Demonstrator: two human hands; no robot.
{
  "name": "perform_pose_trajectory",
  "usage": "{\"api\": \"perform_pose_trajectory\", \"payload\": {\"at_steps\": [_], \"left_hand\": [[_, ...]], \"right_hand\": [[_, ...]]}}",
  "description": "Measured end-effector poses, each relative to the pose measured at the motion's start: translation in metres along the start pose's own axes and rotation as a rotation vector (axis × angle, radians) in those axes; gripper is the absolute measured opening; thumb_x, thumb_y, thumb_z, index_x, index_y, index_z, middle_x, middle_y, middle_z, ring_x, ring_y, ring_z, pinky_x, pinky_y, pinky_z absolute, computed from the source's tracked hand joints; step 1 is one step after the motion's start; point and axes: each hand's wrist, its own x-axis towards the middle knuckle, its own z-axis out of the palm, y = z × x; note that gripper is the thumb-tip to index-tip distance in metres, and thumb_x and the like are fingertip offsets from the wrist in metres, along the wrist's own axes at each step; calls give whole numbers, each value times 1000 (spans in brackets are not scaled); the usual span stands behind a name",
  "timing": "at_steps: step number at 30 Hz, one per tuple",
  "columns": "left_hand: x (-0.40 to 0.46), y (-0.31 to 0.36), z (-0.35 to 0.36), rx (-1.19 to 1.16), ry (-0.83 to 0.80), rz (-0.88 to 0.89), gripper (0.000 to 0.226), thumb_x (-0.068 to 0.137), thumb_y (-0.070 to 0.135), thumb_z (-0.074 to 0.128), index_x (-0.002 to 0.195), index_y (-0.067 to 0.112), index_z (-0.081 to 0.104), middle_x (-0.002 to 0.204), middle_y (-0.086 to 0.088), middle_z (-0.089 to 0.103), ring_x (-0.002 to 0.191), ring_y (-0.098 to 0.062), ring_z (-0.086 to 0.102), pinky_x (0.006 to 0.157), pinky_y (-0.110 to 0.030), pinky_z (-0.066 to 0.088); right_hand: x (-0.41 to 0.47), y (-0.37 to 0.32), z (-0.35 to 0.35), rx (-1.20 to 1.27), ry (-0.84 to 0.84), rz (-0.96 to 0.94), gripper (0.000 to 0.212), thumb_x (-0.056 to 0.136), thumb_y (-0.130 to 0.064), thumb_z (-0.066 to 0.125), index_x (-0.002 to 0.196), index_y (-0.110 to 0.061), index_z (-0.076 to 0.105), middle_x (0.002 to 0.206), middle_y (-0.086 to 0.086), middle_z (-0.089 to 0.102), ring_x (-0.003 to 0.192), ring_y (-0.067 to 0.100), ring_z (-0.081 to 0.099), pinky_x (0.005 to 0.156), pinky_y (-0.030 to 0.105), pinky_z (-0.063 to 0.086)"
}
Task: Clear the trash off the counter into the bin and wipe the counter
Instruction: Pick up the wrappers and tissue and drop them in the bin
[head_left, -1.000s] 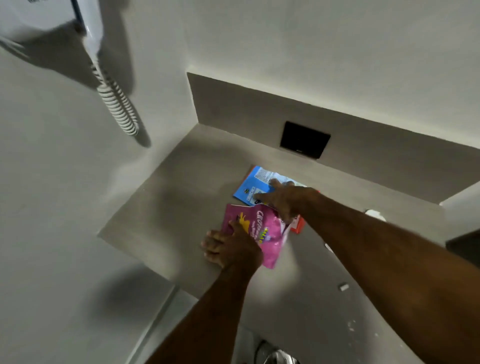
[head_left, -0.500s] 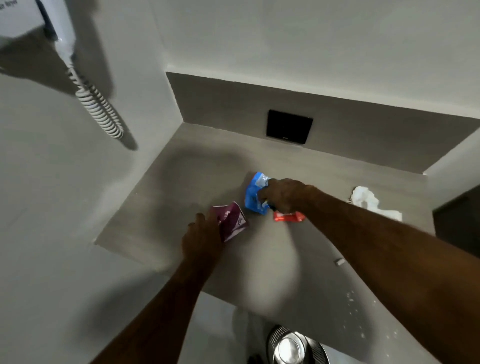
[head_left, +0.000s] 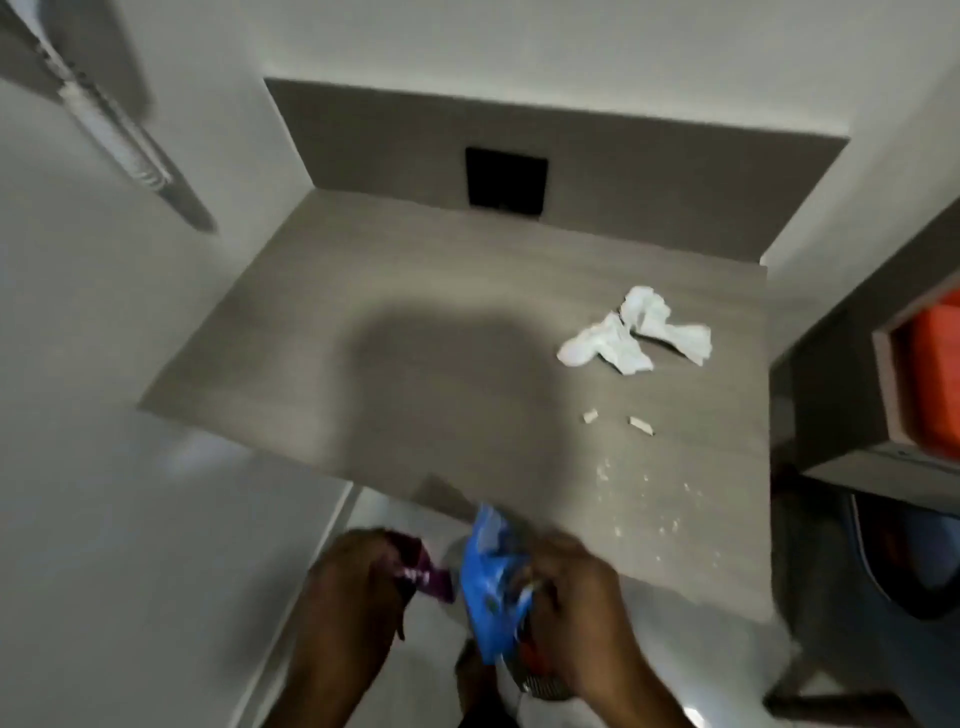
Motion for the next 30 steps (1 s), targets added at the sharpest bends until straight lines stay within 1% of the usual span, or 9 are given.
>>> {"api": "perform_pose_trajectory", "payload": {"at_steps": [3, 5, 7, 11, 13, 16, 21, 25, 30], "left_hand": [[-75, -41, 61, -217, -275, -372, 45, 74, -14, 67, 60, 28, 73, 79, 0, 75, 65, -20, 72, 59, -30, 59], [-104, -62, 109, -255, -506, -604, 14, 80, 9, 72, 68, 14, 77, 75, -20, 73, 61, -28, 69, 70, -42, 59], [-116, -84, 166, -221, -632, -734, 24, 83, 28, 70, 82, 6, 77, 85, -26, 75, 76, -34, 73, 84, -48, 59], [-102, -115, 274, -129, -709, -702, 29, 94, 26, 60, 109, 3, 71, 108, -15, 74, 91, -24, 72, 71, -22, 58], [-87, -126, 324, -27, -738, -590, 28, 93, 25, 60, 109, 5, 71, 110, -18, 73, 100, -30, 69, 74, -26, 54], [-71, -144, 384, -43, -785, -556, 33, 93, 16, 56, 123, 4, 62, 120, -22, 68, 110, -33, 65, 80, -26, 52], [-66, -171, 432, -427, -755, -702, 56, 87, -9, 51, 140, 7, 40, 93, -25, 66, 57, -21, 63, 38, -20, 50], [-63, -172, 422, -103, -706, -487, 45, 90, -1, 52, 133, 12, 55, 122, -17, 68, 93, -22, 65, 71, -10, 50], [-71, -137, 348, 113, -518, -180, 40, 88, 19, 45, 125, 18, 61, 120, -9, 71, 109, -26, 67, 88, -23, 48]], "right_hand": [[-86, 84, 21, 20, -97, 376, 38, 77, 8, 51, 82, -16, 79, 108, 0, 74, 105, 12, 65, 97, 32, 52], [-119, 137, 34, 112, -164, 681, 28, 85, 12, 58, 104, -1, 74, 115, 14, 70, 112, 28, 64, 99, 39, 51], [-136, 187, 46, 171, -201, 790, 30, 85, 12, 60, 113, 5, 66, 115, 22, 68, 111, 38, 63, 100, 48, 50], [-127, 278, 75, 155, -255, 810, 34, 92, -3, 58, 125, -10, 60, 119, 8, 67, 109, 21, 63, 96, 36, 53], [-113, 320, 93, 110, -270, 804, 33, 96, -6, 54, 129, -8, 56, 121, 5, 64, 104, 13, 59, 87, 20, 48], [-94, 372, 119, 115, -272, 832, 32, 93, -10, 62, 124, -7, 58, 118, 6, 65, 102, 17, 59, 89, 25, 49], [-89, 428, 143, 457, -96, 1081, 37, 99, -24, 57, 134, -17, 48, 112, 10, 67, 102, 23, 66, 92, 45, 56], [-90, 426, 138, 296, -191, 932, 30, 98, -25, 54, 127, -19, 58, 104, 4, 70, 97, 18, 67, 91, 43, 56], [-87, 365, 105, -98, -406, 674, 43, 102, -21, 44, 143, -8, 46, 147, 18, 47, 137, 33, 41, 116, 47, 32]]}}
